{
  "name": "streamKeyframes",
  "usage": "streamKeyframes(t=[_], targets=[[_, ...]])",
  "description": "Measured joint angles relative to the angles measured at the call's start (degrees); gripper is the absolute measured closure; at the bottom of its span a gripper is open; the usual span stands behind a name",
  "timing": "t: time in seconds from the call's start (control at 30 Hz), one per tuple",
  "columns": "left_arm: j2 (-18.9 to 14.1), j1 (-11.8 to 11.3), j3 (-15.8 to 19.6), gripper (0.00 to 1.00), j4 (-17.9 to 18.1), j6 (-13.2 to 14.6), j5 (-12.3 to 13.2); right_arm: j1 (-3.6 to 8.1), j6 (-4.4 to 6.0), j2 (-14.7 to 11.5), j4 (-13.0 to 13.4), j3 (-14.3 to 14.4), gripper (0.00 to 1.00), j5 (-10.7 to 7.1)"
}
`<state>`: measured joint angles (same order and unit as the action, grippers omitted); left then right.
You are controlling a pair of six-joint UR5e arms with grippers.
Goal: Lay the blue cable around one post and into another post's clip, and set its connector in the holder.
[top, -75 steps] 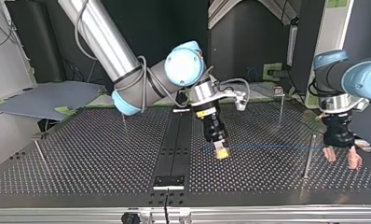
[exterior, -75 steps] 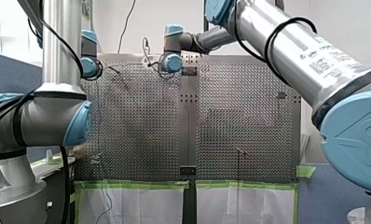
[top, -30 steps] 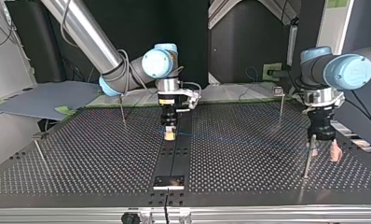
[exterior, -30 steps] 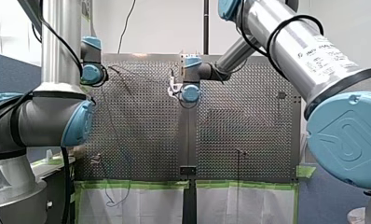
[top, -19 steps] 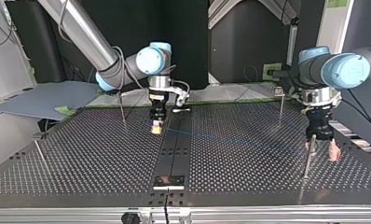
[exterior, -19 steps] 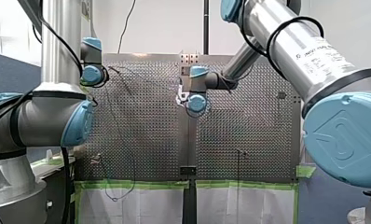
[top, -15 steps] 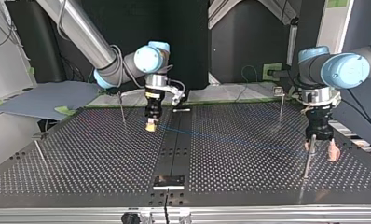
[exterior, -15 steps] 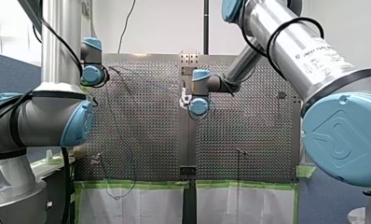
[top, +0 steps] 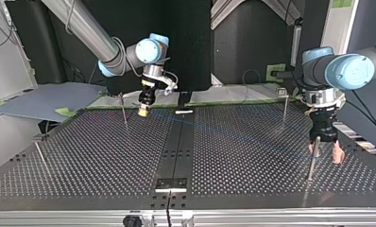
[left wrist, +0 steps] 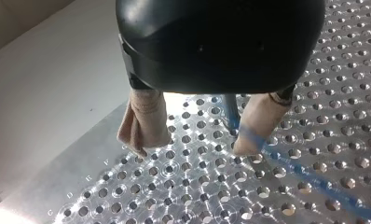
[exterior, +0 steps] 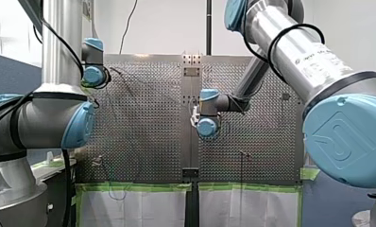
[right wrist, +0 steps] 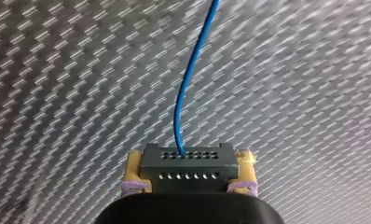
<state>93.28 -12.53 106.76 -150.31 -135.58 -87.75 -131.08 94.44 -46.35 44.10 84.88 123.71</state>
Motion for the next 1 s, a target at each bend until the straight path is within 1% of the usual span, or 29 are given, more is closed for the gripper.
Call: streamKeyframes(t=[0.07,0.2,0.37,0.5,0.6,0.7,0.77,0.87,0.97,1.0], targets=[[0.0,0.0,0.0,0.0,0.0,0.0,0.0,0.06,0.81,1.0,1.1,1.1,0.98,0.87],[0.0,0.0,0.0,0.0,0.0,0.0,0.0,0.37,3.0,3.4,3.5,3.4,0.98,2.83],[0.0,-0.1,0.0,0.0,0.0,0.0,0.0,0.97,5.78,6.0,6.3,6.3,0.98,4.08],[0.0,-0.2,0.0,0.0,0.0,-0.1,0.0,1.49,8.14,6.8,8.6,8.6,0.98,5.84],[0.0,-0.2,0.0,0.0,0.0,-0.1,0.0,1.78,9.22,6.9,10.4,10.4,0.98,7.06],[0.0,-0.3,0.0,0.0,0.0,-0.1,0.0,2.15,9.53,6.9,12.2,12.2,0.98,8.17],[0.0,-0.3,0.0,0.0,0.0,-0.1,0.0,2.48,9.55,6.9,13.4,13.4,0.98,8.8],[0.0,-0.3,0.0,0.0,0.0,-0.1,0.0,3.16,9.61,7.0,15.3,15.3,0.98,9.35],[0.0,-0.2,0.0,0.0,0.0,-0.2,0.1,4.18,9.62,7.0,17.1,17.1,0.98,9.53],[0.0,-0.2,0.0,0.0,0.0,-0.3,0.1,4.69,9.48,7.0,17.8,17.8,0.98,9.47]])
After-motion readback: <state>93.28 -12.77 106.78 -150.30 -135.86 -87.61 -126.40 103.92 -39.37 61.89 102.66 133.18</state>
